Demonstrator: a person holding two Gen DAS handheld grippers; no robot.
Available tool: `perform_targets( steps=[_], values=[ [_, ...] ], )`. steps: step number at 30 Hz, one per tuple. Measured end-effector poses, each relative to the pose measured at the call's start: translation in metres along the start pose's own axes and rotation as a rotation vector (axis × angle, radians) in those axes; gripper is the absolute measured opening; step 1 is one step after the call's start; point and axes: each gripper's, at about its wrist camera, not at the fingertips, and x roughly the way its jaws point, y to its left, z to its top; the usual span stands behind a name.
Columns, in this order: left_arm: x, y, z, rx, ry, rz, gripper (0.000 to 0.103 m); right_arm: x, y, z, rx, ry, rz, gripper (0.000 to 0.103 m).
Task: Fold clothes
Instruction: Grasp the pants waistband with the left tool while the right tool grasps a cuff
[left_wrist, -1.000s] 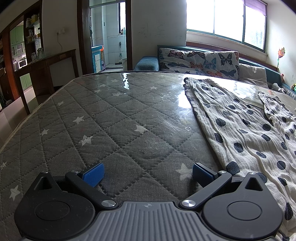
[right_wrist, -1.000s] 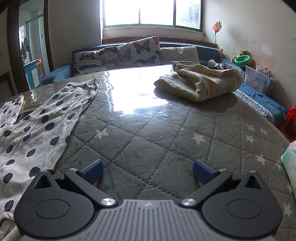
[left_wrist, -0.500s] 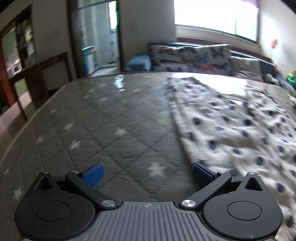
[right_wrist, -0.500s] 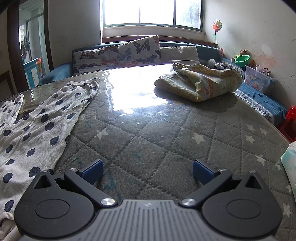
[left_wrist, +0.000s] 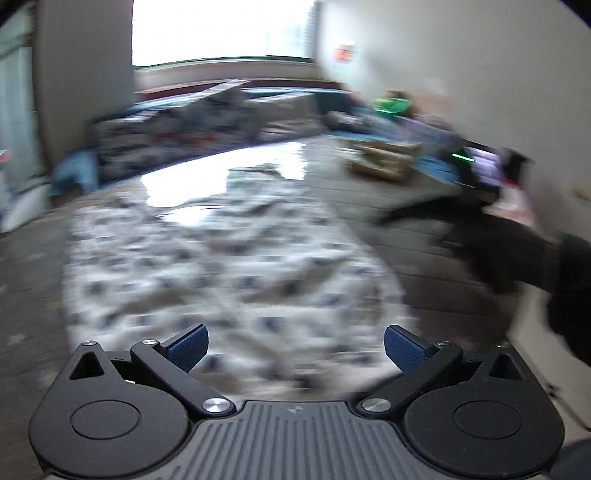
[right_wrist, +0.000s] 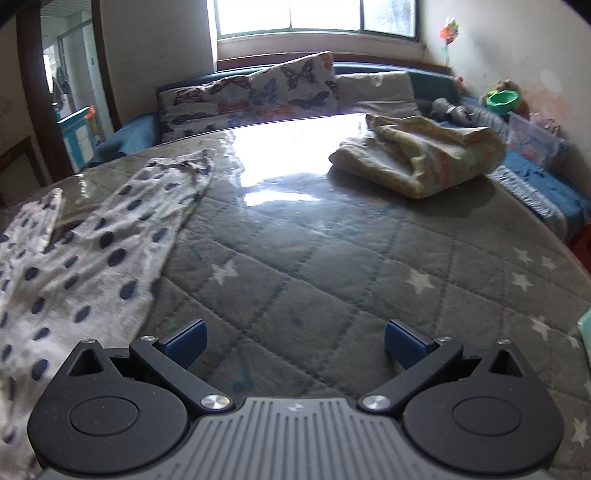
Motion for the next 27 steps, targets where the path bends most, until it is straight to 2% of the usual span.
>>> perform_targets(
  steps=[2,5,10,12,17,23,27],
  values=[
    [0.012,-0.019,0.003,0.021,0.021,-0.080,0.103,0.002,0.002,0.009,0.002,0.007,0.026,0.103],
    [0.027,-0.042,0.007,0.072,0.063,-0.139,0.103,0.005,0.008,0.023,-0.021,0.009,0.046,0.102],
    [0.040,-0.057,0.012,0.149,0.086,-0.138,0.100,0.011,0.017,0.045,-0.051,0.018,0.083,0.097],
    [0.047,-0.058,0.014,0.148,0.098,-0.145,0.092,0.014,0.020,0.051,-0.061,0.021,0.095,0.095],
    [0.064,-0.061,0.019,0.128,0.129,-0.151,0.080,0.028,0.031,0.068,-0.084,0.038,0.127,0.089],
    [0.084,-0.061,0.017,0.103,0.169,-0.142,0.057,0.053,0.039,0.094,-0.061,0.073,0.190,0.073],
    [0.091,-0.059,0.015,0.088,0.191,-0.139,0.054,0.074,0.047,0.114,-0.045,0.088,0.205,0.066]
  ],
)
